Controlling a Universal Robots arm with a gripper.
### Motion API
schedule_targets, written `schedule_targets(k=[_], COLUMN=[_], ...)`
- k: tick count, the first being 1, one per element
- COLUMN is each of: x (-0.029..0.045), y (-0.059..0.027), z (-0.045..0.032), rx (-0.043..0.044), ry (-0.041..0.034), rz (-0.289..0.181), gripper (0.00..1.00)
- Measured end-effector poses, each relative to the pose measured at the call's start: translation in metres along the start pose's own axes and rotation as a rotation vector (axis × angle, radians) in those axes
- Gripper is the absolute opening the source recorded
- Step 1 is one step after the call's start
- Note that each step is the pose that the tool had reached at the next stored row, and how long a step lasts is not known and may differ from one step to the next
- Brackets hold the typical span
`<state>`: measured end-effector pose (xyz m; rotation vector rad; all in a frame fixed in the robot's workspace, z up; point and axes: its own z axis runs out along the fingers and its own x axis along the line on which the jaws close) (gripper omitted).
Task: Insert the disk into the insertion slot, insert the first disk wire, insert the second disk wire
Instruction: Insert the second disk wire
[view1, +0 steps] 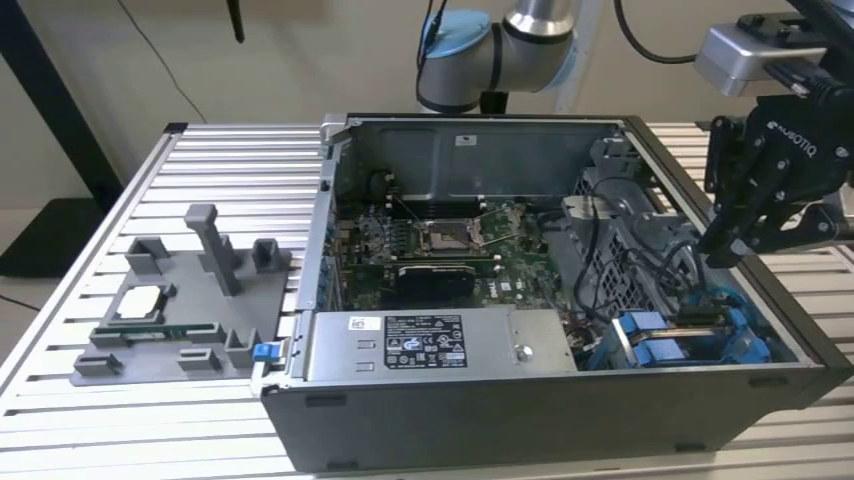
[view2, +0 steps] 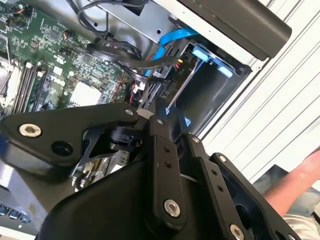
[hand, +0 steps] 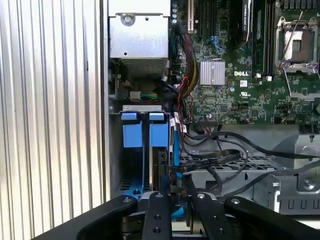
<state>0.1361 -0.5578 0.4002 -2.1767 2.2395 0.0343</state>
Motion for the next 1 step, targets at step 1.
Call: schedule_targets(k=[1], x=[0.0], y=[0.0], z=[0.0], rx=[-0.0001], ry=[-0.0007], rz=[0.0], gripper=[1.0])
